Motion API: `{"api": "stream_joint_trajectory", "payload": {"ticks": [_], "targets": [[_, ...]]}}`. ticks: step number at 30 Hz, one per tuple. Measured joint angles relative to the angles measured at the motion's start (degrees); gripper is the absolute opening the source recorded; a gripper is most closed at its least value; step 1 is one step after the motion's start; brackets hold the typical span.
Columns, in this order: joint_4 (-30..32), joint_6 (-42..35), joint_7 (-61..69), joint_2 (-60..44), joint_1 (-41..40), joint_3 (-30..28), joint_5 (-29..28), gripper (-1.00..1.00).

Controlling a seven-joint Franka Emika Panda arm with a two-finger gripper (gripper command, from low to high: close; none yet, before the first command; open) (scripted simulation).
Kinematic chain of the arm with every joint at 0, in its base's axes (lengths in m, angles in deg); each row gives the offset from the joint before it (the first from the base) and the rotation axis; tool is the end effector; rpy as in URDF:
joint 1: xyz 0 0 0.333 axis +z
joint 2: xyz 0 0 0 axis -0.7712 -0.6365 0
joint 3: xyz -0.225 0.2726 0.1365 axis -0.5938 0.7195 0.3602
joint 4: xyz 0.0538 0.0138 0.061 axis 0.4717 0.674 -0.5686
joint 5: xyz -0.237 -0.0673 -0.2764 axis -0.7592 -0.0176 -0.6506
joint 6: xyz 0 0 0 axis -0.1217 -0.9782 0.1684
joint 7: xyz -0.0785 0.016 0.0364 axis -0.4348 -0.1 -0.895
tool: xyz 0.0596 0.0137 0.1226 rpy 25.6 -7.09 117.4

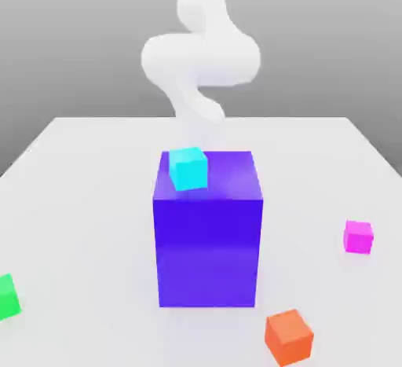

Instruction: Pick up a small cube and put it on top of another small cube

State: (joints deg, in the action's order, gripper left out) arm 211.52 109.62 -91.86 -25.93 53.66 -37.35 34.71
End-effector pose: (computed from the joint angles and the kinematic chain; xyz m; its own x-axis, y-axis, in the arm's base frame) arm 0.3210 0.0190 0.7074 0.5936 -0.6003 0.5360 -0.4234 -0.7993 -0.4264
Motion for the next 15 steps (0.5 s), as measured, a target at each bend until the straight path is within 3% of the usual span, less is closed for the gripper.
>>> {"api": "stream_joint_trajectory", "payload": {"ticks": [15], "targets": [[9.0, 10.5, 35.6, -17.4, 18.8, 0.3, -4.3, 0.00]]}}
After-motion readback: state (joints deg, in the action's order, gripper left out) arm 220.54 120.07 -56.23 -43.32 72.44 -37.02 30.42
